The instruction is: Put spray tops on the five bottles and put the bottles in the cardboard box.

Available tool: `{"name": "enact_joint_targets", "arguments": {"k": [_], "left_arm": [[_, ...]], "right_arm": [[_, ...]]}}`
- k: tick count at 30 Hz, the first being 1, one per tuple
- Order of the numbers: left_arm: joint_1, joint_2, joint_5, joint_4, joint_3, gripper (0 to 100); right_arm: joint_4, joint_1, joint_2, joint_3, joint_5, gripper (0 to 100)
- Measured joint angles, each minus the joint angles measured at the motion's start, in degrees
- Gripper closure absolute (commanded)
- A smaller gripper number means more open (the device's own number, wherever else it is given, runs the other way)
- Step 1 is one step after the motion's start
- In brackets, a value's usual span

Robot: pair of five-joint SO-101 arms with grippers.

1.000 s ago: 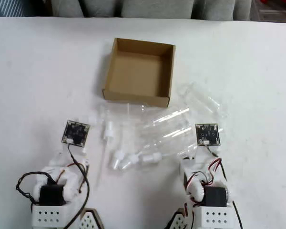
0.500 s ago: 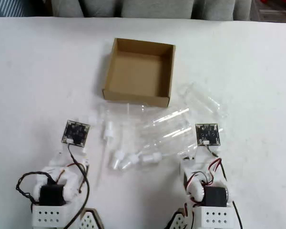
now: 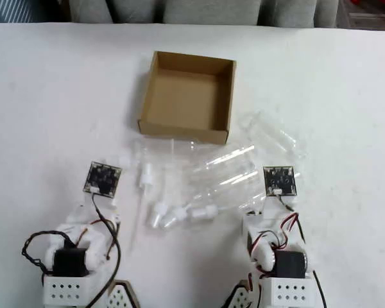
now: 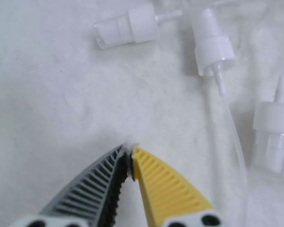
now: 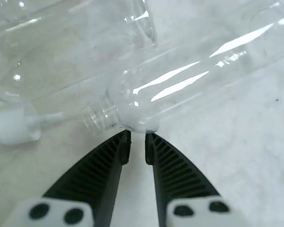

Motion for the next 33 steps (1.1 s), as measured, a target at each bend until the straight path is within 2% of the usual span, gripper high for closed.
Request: {"name": "enact_joint_targets", "arguments": {"k": [7,15,18,23,30,33], "left_arm": [[0.0,0.0,0.0,-0.8,-1.0,97],[-0.1,-0.1,-1.1,-12.1,-3.6,97],[2.0,-0.1,-6.1,-14.5,-3.6,97],[6.9,-0.1,-12.5,-15.3,-5.9,97],[9.5,1.1,-13.4,-15.3,-11.3,97],[9.6,7.8,-13.4,-15.5,-15.9,97]], "right_arm": [[0.0,0.0,0.0,0.0,0.0,96.4],[0.0,0.0,0.0,0.0,0.0,96.4],[0.0,0.0,0.0,0.0,0.0,96.4],[-0.7,-0.3,0.0,0.0,0.0,96.4],[-1.1,-2.4,0.0,0.0,0.0,96.4],[-1.1,-2.4,0.0,0.0,0.0,96.4]]}}
